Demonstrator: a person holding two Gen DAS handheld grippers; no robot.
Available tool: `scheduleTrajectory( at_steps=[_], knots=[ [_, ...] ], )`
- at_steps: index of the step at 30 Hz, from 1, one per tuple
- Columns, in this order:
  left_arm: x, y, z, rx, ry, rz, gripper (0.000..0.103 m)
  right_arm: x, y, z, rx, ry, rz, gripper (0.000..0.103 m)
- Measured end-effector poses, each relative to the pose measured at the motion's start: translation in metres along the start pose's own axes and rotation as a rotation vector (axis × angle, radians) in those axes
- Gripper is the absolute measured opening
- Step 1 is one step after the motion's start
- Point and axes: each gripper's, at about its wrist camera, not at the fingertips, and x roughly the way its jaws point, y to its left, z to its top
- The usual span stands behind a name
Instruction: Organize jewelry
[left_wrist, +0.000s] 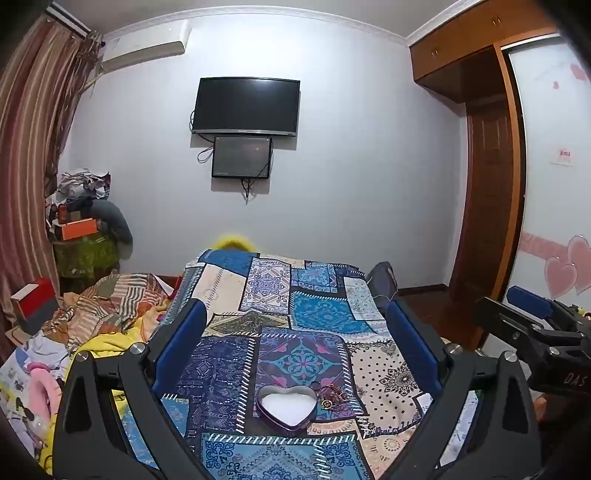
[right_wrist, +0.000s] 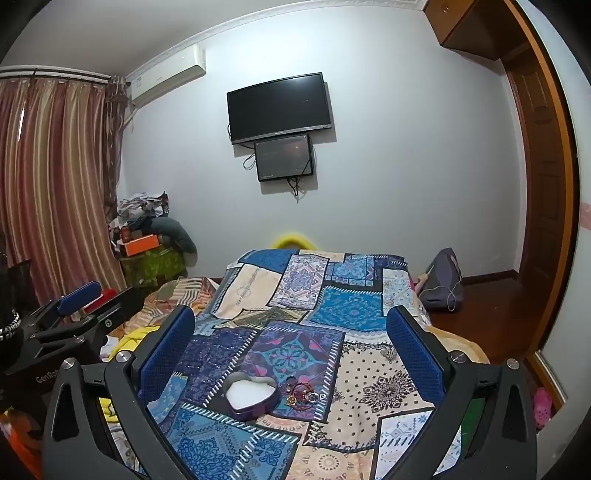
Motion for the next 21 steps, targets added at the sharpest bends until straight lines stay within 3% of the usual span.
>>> scheduleTrajectory(
  at_steps=[21],
  knots=[
    [0.0052,0.0015,-0.0001,0.006,0.021,0.006,0.098,-0.0005,-0.0007,-0.0001,-0.001,0.007,0.003,0.103]
  ],
)
